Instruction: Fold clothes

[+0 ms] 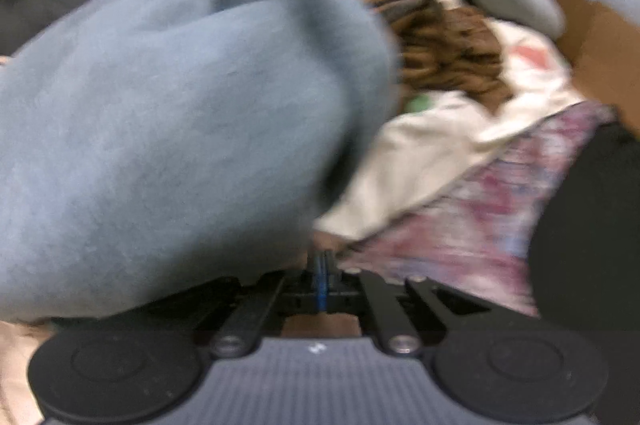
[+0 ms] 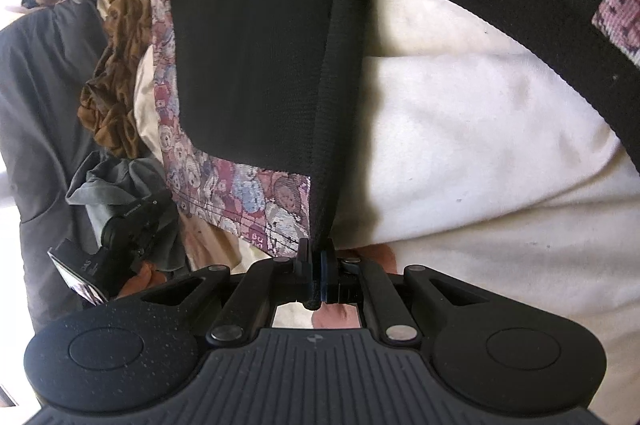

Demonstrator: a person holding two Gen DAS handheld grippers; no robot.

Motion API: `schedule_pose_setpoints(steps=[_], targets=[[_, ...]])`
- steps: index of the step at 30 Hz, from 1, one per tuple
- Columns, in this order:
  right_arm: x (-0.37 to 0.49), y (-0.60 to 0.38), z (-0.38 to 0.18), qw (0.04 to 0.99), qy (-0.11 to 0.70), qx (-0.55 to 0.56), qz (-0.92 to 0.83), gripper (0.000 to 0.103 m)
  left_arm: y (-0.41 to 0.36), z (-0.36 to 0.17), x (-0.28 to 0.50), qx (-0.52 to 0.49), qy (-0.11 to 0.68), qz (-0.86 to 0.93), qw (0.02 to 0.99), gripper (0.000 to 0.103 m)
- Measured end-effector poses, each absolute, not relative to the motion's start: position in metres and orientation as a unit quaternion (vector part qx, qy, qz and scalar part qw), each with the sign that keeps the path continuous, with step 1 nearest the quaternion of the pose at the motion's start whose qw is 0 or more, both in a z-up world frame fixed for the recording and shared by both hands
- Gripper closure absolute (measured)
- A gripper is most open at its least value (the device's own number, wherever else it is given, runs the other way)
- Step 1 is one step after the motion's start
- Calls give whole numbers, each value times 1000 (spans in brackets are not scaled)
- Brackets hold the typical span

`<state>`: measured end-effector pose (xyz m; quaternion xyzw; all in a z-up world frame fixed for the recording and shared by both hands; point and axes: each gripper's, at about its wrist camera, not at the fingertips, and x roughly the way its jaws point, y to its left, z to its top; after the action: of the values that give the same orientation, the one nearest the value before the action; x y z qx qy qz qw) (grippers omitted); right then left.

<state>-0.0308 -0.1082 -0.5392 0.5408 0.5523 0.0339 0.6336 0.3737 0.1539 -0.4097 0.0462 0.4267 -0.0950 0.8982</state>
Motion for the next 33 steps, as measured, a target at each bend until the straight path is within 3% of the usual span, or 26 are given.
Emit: schedule_pose_setpoints(steps=[8,12,15,24,33], targets=[[-32,-109,-533,637,555,535,19,97,162,-408,373,33,448,-78,890,103],[-39,-116,-522,645,544,536,5,96,155,-398,360,41,452,-91,886,98],[-43,-124,-512,656,535,533,-4,79,150,-386,349,45,447,-94,889,97],[-42,-152,-494,688,520,505,-20,79,117,-356,328,57,414,-121,901,97],[-23,-173,-473,724,501,473,-31,79,64,-357,335,65,420,-203,882,83]])
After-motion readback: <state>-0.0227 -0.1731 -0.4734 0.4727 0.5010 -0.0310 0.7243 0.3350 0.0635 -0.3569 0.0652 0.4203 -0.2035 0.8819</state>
